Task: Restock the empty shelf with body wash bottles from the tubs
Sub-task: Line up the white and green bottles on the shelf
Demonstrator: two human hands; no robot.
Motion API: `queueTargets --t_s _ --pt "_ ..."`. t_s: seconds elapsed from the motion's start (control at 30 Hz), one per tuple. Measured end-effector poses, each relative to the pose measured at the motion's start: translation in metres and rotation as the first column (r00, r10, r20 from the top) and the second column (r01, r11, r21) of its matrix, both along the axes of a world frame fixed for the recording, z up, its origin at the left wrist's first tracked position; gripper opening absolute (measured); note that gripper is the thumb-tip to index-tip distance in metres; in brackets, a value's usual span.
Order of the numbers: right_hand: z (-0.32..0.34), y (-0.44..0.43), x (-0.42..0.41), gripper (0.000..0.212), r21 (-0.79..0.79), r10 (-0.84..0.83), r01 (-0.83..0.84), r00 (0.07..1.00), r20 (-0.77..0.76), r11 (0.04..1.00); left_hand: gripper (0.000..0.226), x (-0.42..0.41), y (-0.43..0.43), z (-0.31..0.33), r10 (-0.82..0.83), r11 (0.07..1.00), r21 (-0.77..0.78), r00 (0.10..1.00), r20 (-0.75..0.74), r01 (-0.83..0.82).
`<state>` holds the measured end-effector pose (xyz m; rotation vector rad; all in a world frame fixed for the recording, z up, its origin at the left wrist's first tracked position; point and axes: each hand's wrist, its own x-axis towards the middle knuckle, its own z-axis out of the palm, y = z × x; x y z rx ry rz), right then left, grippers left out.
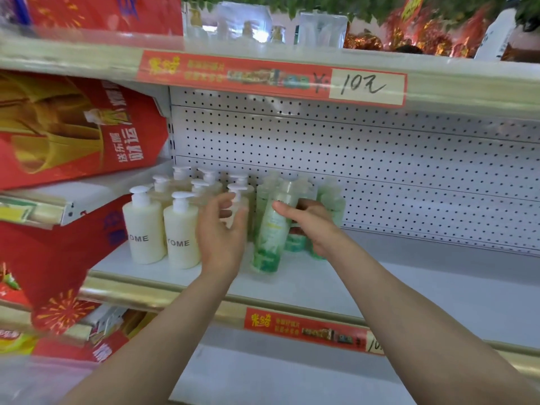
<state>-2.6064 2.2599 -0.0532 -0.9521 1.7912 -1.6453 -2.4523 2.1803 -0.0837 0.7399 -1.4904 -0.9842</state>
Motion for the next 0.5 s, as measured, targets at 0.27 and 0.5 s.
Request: queueTargets --t_s 0.27,0.5 --pt "-0.025 -0.024 0.0 0.055 0.018 -0.086 0.09 0.984 -0.153 0.996 0.053 0.007 -0.012 -0.005 0.178 0.976 -0.124 0.984 -0.007 -0.177" --pt "-0.036 -0.037 -0.002 0.066 0.048 -0.015 0.031 0.957 -0.289 0.998 0.045 0.015 -0.026 -0.009 0.194 0.979 -0.079 0.98 0.048 -0.19"
